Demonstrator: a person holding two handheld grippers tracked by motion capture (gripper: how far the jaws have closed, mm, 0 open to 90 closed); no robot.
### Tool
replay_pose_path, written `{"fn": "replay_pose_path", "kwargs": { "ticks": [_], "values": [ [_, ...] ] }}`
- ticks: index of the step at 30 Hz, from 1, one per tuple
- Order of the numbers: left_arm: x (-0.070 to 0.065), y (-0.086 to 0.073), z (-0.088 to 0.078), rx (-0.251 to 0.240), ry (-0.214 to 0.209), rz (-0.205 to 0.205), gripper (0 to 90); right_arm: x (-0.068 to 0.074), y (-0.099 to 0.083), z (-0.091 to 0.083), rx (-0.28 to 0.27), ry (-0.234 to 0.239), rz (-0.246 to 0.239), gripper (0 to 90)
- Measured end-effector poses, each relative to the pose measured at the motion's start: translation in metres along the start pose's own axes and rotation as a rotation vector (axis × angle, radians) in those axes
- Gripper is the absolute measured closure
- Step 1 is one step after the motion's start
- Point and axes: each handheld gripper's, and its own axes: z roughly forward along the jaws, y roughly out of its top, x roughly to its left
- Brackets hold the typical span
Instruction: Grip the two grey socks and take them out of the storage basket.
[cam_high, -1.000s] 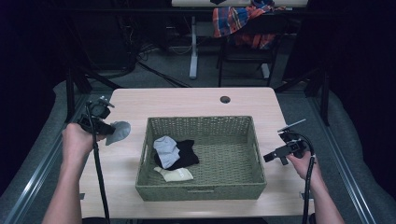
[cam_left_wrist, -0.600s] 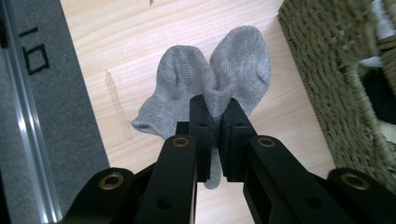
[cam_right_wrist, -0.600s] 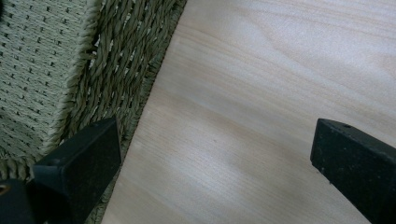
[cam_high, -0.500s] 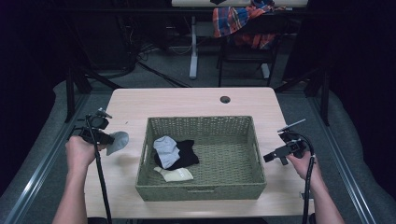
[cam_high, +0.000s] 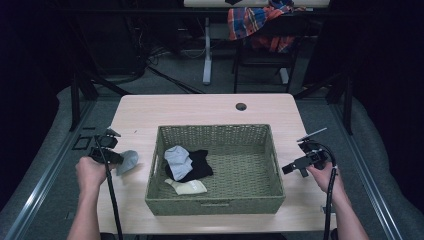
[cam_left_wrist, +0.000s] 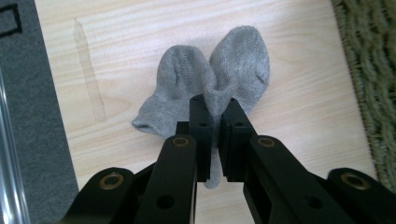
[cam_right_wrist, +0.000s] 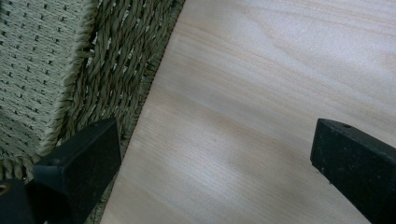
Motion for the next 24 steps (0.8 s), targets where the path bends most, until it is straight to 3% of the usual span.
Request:
{"fn": "replay_pose_path", "kwargs": {
  "ticks": [7, 9, 12, 17, 18, 19, 20, 21, 22, 24],
  "values": [
    [0.007, -0.006, 0.017, 0.047, -0.013, -0.021, 84.9, -0.001, 0.001, -0.001, 0.027, 0.003, -0.024, 1.5],
    [0.008, -0.007, 0.02, 0.053, -0.018, -0.025, 84.4, 0.0, 0.001, 0.0, 0.011, 0.001, -0.01, 1.5],
    [0.009, -0.007, 0.02, 0.057, -0.036, -0.038, 79.8, 0.0, 0.001, 0.0, 0.015, -0.001, -0.014, 1.5],
    [0.009, -0.004, 0.009, 0.041, -0.033, -0.044, 46.5, -0.001, 0.0, 0.0, 0.011, 0.003, -0.007, 1.5],
    [0.008, -0.003, 0.003, 0.032, -0.029, -0.044, 46.5, -0.001, 0.0, 0.0, 0.011, 0.003, -0.007, 1.5],
    [0.006, -0.001, -0.009, -0.006, -0.02, -0.045, 34.8, -0.002, 0.0, 0.0, 0.014, 0.007, -0.011, 1.5],
    [0.006, -0.001, -0.009, -0.006, -0.02, -0.045, 28.8, -0.002, 0.0, 0.0, 0.014, 0.007, -0.011, 1.5],
    [0.002, 0.002, -0.023, -0.038, -0.015, -0.034, 25.4, -0.001, 0.0, 0.0, 0.014, 0.007, -0.011, 1.5],
    [0.002, 0.002, -0.023, -0.038, -0.015, -0.034, 21.6, -0.001, 0.0, 0.0, 0.014, 0.007, -0.011, 1.5],
    [-0.008, 0.007, -0.042, -0.064, -0.013, 0.012, 15.2, -0.002, 0.001, -0.001, 0.027, 0.004, -0.02, 1.5]
  ]
}}
